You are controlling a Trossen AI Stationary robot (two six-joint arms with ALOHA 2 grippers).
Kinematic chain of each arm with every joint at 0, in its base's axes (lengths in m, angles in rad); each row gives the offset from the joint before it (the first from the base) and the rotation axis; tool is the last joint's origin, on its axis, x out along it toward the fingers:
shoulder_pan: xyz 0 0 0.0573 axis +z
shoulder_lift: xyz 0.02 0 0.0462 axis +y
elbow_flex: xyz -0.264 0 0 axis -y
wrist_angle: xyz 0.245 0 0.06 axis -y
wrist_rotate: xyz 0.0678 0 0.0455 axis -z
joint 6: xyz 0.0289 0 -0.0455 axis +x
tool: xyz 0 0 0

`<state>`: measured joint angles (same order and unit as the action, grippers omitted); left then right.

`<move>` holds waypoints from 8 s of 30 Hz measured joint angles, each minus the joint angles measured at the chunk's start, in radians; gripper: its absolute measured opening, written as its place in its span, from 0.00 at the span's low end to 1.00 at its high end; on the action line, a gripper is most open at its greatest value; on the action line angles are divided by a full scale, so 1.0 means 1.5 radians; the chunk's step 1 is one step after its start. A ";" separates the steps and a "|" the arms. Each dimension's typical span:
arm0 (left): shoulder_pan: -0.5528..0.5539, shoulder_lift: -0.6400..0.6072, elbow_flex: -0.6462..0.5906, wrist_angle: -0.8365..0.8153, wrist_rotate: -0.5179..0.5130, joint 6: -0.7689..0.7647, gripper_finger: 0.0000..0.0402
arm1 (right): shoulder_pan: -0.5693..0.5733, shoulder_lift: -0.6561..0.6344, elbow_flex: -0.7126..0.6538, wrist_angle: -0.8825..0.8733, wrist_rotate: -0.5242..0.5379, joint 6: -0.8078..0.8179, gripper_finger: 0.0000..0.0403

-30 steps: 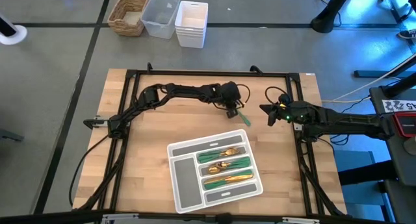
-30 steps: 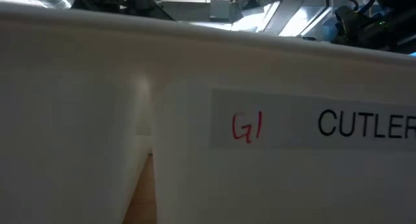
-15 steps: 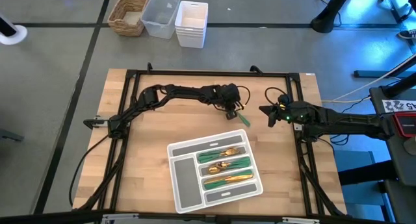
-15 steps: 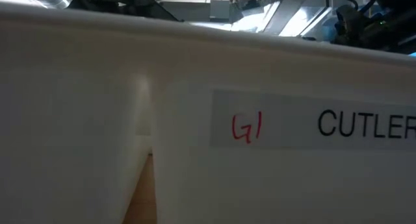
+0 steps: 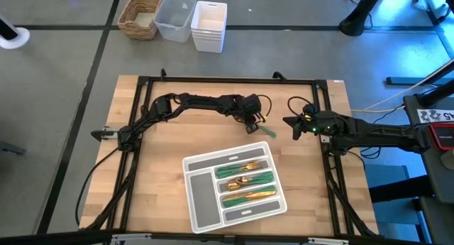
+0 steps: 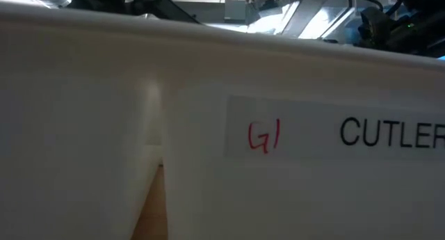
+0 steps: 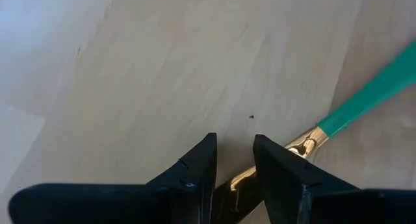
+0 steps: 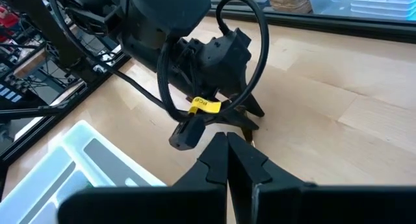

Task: Sort silverware
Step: Put the green spoon into the white silverware tray

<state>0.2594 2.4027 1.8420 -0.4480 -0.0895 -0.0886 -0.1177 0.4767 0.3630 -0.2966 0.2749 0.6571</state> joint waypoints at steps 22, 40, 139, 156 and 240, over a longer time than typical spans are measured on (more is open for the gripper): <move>-0.034 -0.029 -0.005 -0.004 0.005 0.077 0.24 | 0.000 0.000 0.000 -0.001 -0.005 0.000 0.00; -0.064 -0.048 -0.003 0.032 0.003 0.201 0.24 | 0.000 0.000 0.000 -0.011 -0.005 0.002 0.00; -0.034 -0.047 -0.002 -0.290 0.015 0.180 0.09 | 0.000 -0.043 0.000 0.005 -0.057 0.047 0.00; -0.033 -0.102 -0.005 -0.286 0.010 0.129 0.22 | 0.000 -0.042 0.000 0.003 -0.057 0.047 0.00; -0.006 -0.103 -0.004 -0.274 0.075 0.169 0.04 | 0.000 -0.186 0.000 -0.084 -0.144 -0.142 0.00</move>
<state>0.2511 2.2485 1.8355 -0.8589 0.0234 0.1641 -0.1180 0.1978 0.3634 -0.4225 0.0594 0.4445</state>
